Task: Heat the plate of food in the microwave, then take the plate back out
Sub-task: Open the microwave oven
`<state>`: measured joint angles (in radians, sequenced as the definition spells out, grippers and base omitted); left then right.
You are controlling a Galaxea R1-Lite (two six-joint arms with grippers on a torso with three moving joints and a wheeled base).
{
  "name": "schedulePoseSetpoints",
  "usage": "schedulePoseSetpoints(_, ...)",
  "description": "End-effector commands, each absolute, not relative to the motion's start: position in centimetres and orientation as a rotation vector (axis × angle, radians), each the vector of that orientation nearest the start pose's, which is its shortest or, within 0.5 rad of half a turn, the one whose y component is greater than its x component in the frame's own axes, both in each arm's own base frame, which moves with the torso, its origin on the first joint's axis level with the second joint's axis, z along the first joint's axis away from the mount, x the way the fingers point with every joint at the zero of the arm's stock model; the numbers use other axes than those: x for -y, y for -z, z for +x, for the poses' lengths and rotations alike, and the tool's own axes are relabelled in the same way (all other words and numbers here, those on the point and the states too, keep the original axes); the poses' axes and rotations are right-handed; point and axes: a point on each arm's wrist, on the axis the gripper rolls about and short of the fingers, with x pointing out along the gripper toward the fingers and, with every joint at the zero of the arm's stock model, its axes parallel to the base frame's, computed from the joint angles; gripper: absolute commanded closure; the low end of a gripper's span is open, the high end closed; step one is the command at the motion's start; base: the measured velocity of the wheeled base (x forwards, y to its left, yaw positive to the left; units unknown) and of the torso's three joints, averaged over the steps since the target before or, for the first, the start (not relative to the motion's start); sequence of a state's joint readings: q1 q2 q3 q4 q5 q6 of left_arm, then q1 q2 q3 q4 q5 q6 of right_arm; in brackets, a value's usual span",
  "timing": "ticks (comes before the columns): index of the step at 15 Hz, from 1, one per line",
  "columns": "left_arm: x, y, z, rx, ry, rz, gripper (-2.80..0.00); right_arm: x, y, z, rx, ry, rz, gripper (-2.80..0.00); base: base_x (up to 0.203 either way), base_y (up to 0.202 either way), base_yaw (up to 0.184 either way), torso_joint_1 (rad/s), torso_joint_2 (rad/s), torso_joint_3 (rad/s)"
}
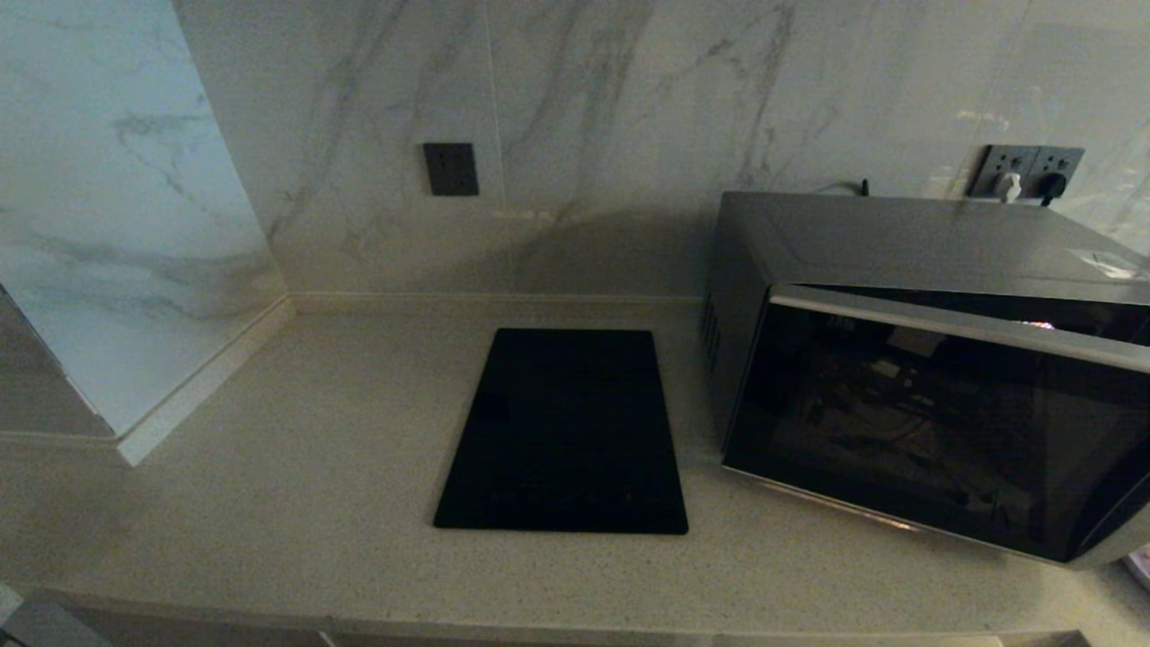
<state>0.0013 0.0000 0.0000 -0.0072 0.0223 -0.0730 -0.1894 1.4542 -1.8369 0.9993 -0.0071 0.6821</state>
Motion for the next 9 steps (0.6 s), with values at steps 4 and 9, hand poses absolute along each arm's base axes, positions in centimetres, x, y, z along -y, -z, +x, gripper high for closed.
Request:
schedulePoseSetpoints(4, 0.0, -7.6, -2.3, 0.008, -0.024, -0.074, 0.00, 5.7, -32.2, 24.2, -0.430, 0.684, 0.504, 0.00, 0.000, 0.000, 0.000, 0.000, 0.00, 0.000)
schedulePoseSetpoints(9, 0.0, -7.6, -2.3, 0.007, -0.024, -0.074, 0.00, 6.4, -27.7, 26.5, -0.396, 0.703, 0.384, 0.00, 0.000, 0.000, 0.000, 0.000, 0.00, 0.000)
